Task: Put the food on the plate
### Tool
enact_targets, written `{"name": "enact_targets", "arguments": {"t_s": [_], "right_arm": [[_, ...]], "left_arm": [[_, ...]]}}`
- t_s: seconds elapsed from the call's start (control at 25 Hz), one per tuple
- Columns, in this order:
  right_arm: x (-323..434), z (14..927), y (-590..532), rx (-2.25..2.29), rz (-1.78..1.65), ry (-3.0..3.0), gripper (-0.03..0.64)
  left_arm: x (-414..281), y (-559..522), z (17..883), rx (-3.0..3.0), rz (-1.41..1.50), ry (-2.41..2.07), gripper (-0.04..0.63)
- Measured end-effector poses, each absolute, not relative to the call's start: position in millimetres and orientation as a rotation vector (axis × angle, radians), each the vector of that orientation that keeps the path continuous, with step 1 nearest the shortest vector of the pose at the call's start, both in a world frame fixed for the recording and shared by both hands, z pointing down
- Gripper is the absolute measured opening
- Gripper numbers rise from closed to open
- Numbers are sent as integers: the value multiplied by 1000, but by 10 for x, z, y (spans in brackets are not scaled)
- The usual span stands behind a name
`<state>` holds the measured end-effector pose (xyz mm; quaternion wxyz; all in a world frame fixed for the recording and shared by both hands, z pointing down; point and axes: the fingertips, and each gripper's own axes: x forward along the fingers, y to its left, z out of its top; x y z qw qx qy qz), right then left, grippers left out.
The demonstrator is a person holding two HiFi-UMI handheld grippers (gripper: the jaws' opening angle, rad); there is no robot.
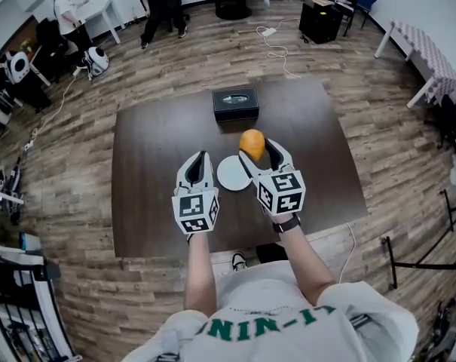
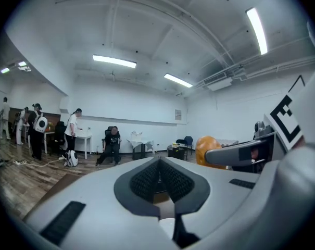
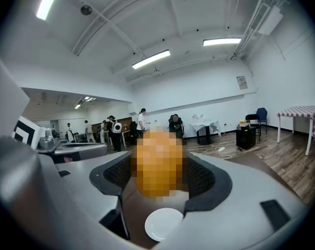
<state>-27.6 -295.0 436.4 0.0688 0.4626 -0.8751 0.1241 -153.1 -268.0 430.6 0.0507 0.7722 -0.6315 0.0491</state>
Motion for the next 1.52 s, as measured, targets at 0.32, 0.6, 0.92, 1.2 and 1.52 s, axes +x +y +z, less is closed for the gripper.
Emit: {"name": "enact_targets", "arguments": {"t_s": [0.32, 0.6, 0.92, 1.2, 1.52], "right_arm": [[-528, 4933, -3421, 1279, 488, -2578, 313], [-662, 5570, -3618, 1189, 580, -2484, 313], [-722, 6282, -3699, 1084, 712, -2387, 313], [-843, 6885, -3736, 988, 753, -2300, 313], [-926, 7487, -3710, 902, 760, -2192, 313]], "left_arm": [[-1670, -3150, 4693, 2291, 211, -1918, 14], [-1694, -3405, 5073, 2240, 239, -1865, 14], [-1669, -3559, 5533, 2171, 251, -1780, 14], [-1754, -3681, 5963, 2099, 301, -1759, 14], [-1890, -3730, 6332, 2014, 310, -1759, 14]]}}
